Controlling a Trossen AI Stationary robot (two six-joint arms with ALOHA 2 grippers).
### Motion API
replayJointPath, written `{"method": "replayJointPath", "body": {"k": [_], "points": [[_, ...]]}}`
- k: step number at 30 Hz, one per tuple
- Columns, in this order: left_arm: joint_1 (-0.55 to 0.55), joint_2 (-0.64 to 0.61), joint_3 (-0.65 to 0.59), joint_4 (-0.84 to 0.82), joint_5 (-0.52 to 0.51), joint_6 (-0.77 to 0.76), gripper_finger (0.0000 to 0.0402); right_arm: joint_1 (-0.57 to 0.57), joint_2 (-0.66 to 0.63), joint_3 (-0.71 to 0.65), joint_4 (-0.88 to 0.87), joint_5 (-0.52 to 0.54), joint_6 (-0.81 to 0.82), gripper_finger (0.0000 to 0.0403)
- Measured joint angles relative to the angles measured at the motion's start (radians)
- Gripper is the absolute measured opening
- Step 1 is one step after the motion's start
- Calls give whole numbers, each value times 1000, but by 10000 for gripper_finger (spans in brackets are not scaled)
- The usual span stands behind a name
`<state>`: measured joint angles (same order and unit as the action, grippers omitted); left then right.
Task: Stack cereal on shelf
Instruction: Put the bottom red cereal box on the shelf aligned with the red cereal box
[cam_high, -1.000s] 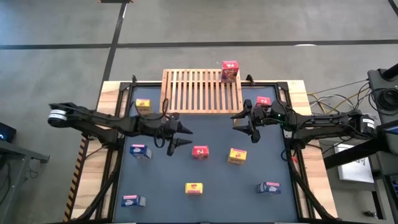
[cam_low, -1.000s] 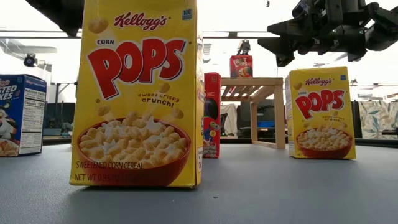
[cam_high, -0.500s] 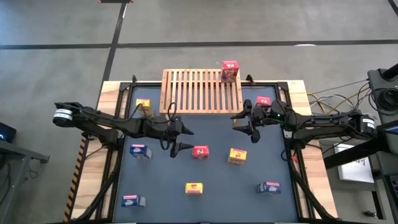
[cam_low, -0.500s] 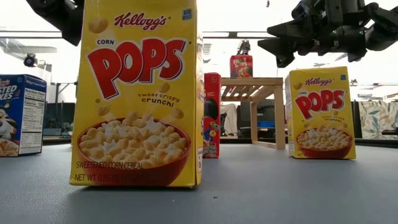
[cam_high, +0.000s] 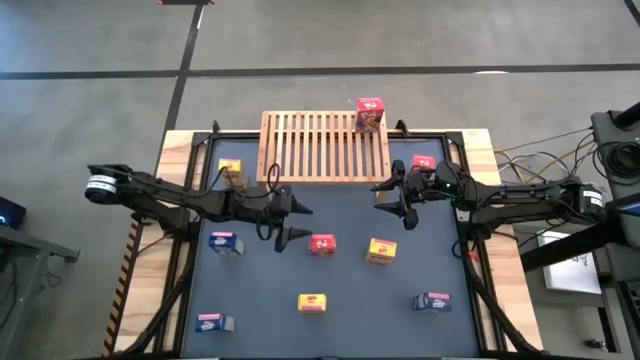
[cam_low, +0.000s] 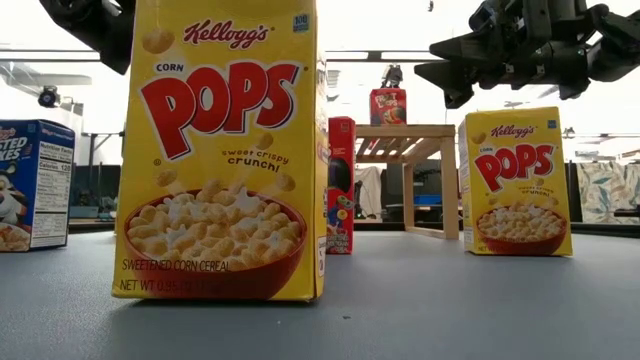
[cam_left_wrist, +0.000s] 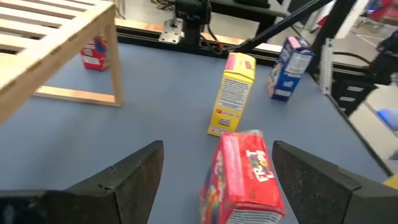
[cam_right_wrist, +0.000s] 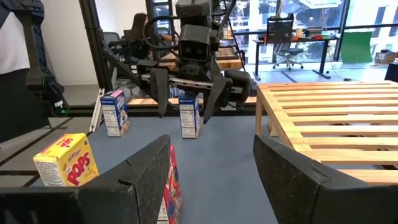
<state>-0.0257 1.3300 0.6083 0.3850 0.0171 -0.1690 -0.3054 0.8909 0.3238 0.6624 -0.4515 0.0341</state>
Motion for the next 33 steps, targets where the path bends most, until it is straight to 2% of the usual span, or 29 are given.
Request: {"method": "replayJointPath", "body": {"k": [25, 33], "points": [[0, 5, 0, 1, -8, -5, 283, 0, 0, 0, 0, 2, 0, 219], [-3, 5, 11, -11, -7, 3, 300, 0, 0, 0, 0, 6, 0, 219]]}}
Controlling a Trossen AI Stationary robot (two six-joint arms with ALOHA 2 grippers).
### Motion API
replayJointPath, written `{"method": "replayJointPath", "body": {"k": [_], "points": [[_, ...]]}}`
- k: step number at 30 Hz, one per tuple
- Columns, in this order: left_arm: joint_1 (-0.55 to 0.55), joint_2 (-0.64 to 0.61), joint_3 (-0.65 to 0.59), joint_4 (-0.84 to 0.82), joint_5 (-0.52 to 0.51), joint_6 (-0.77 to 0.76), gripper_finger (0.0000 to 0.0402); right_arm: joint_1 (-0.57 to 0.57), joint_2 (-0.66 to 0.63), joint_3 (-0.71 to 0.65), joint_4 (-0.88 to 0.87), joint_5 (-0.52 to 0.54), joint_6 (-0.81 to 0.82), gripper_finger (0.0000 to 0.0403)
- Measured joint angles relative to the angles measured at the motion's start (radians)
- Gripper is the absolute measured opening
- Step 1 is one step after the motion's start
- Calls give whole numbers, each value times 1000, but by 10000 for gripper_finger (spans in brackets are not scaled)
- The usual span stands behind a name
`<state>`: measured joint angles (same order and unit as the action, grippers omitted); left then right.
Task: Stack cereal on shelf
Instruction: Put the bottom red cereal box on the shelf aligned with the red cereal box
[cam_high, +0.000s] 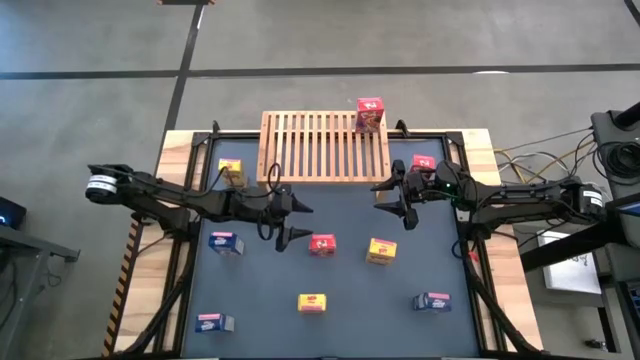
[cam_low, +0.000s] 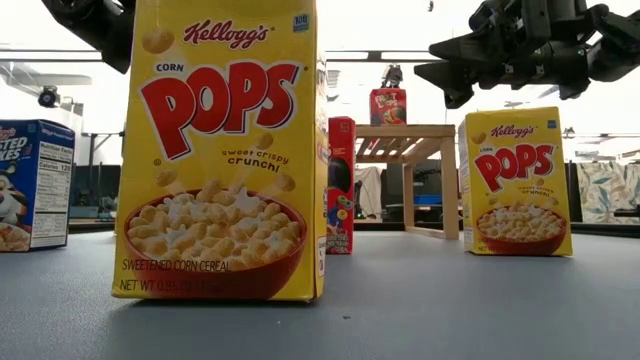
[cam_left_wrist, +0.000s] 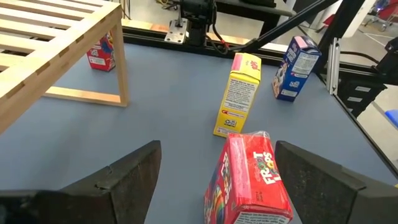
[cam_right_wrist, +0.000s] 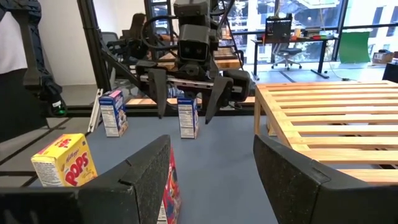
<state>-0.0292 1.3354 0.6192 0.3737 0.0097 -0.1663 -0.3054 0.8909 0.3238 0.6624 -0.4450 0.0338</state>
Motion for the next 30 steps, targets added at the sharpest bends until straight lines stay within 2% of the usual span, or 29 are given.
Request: {"method": "replayJointPath", "body": {"k": [11, 17, 21, 30], "points": [[-1, 6, 3, -32, -1, 4, 320, 0, 0, 0, 0, 1, -1, 219], [-17, 29, 19, -42, -53, 106, 320, 0, 0, 0, -1, 1, -3, 219], [-25, 55, 67, -93, -53, 113, 320, 0, 0, 0, -2, 1, -4, 219], [-88, 150, 251, -330, -44, 98, 320, 0, 0, 0, -16, 2, -2, 219]]}}
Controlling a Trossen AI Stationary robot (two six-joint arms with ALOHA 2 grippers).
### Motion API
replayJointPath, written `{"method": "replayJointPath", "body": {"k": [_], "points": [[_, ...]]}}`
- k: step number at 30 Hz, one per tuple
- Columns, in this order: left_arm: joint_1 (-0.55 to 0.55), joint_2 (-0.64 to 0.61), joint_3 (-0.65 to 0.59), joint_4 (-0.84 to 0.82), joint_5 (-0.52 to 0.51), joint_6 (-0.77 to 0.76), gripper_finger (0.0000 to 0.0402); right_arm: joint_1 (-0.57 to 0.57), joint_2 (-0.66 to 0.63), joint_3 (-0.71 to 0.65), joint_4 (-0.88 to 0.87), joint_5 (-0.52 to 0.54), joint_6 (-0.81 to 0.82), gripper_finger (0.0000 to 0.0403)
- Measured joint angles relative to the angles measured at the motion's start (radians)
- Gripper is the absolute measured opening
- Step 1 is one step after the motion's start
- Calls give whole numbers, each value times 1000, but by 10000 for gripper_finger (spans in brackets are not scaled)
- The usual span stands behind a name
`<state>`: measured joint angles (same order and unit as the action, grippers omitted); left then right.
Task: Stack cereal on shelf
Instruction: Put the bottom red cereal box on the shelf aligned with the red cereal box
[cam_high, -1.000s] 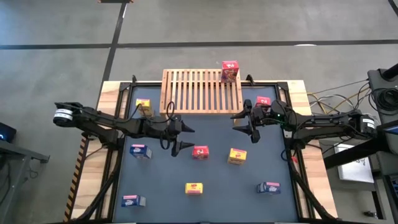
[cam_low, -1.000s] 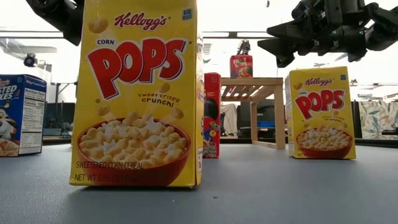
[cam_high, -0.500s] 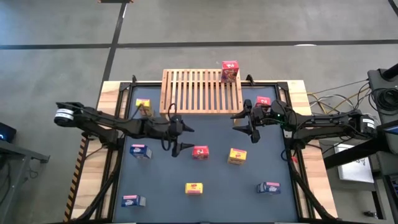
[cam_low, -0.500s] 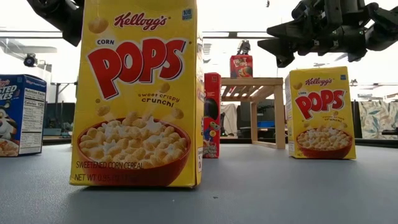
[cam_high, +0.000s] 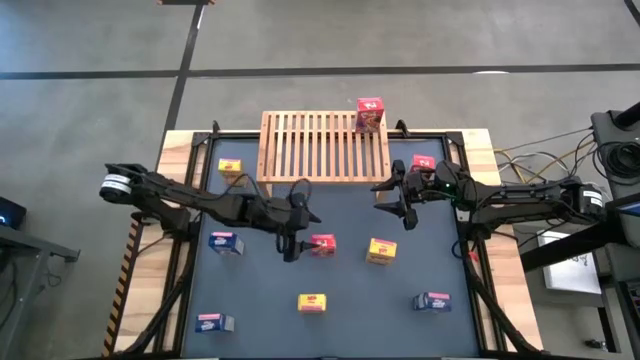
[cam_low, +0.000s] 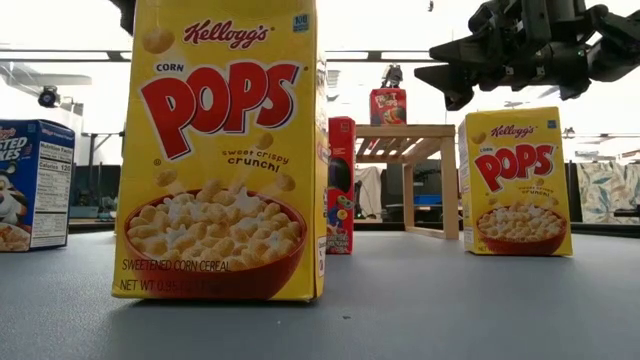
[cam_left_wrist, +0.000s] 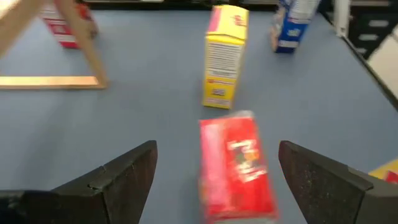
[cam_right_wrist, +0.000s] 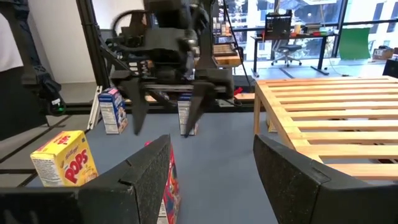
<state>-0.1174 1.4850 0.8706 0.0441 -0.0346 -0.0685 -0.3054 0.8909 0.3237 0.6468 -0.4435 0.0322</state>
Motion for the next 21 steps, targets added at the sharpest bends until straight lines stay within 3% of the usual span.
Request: {"method": "replayJointPath", "body": {"k": [10, 21], "points": [[-50, 125, 198, -277, -86, -8, 320, 0, 0, 0, -6, 0, -4, 219], [-50, 142, 122, -255, -86, -34, 320, 0, 0, 0, -15, 0, -6, 219]]}}
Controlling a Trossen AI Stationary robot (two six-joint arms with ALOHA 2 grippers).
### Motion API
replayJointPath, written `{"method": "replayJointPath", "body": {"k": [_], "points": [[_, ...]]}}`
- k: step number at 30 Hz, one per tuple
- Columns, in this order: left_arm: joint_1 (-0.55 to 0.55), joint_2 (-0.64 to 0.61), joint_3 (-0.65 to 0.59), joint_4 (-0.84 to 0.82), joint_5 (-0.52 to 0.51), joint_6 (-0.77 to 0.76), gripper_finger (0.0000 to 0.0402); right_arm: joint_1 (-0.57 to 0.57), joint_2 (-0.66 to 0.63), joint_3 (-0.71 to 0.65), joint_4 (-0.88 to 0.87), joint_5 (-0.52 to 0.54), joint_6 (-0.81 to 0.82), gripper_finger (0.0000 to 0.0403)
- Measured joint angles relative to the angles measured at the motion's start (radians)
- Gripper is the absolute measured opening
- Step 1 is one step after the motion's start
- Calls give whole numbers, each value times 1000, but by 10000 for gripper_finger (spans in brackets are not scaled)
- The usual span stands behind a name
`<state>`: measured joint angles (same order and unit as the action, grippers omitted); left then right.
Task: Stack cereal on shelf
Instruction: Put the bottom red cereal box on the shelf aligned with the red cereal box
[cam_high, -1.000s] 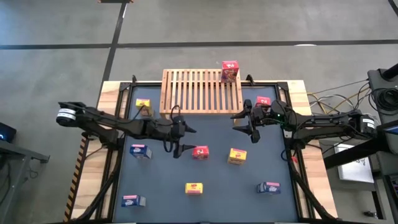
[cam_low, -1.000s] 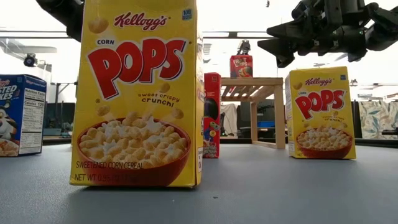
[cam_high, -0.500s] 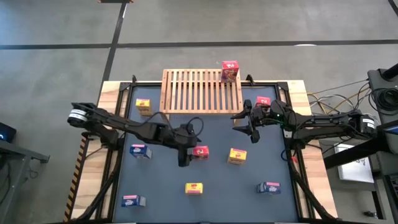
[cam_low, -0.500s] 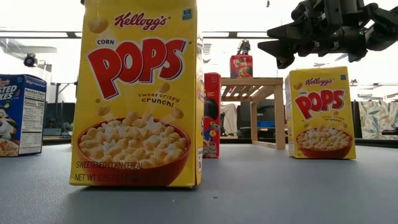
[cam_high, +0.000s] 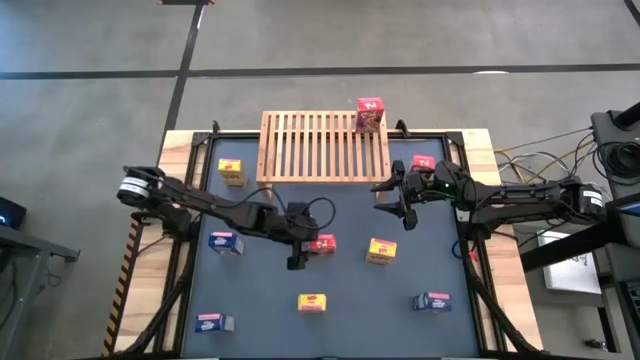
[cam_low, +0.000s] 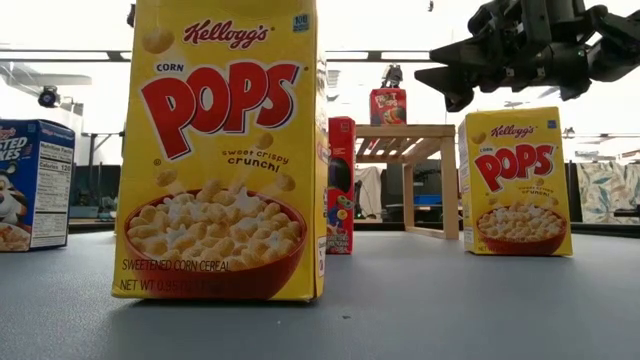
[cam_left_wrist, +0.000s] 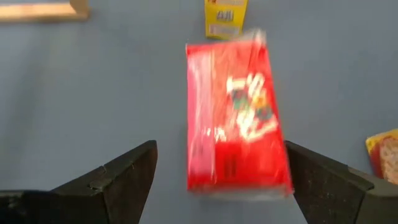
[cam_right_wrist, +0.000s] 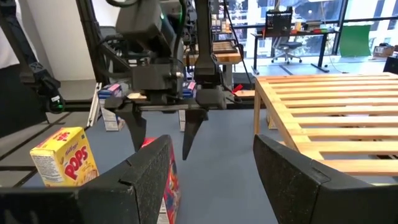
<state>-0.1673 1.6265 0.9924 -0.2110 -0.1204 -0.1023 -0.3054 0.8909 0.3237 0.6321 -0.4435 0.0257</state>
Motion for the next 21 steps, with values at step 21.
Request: {"method": "replayJointPath", "body": {"k": [21], "points": [[0, -43, -225, 350, 6, -82, 308, 0, 0, 0, -3, 2, 2, 219]]}}
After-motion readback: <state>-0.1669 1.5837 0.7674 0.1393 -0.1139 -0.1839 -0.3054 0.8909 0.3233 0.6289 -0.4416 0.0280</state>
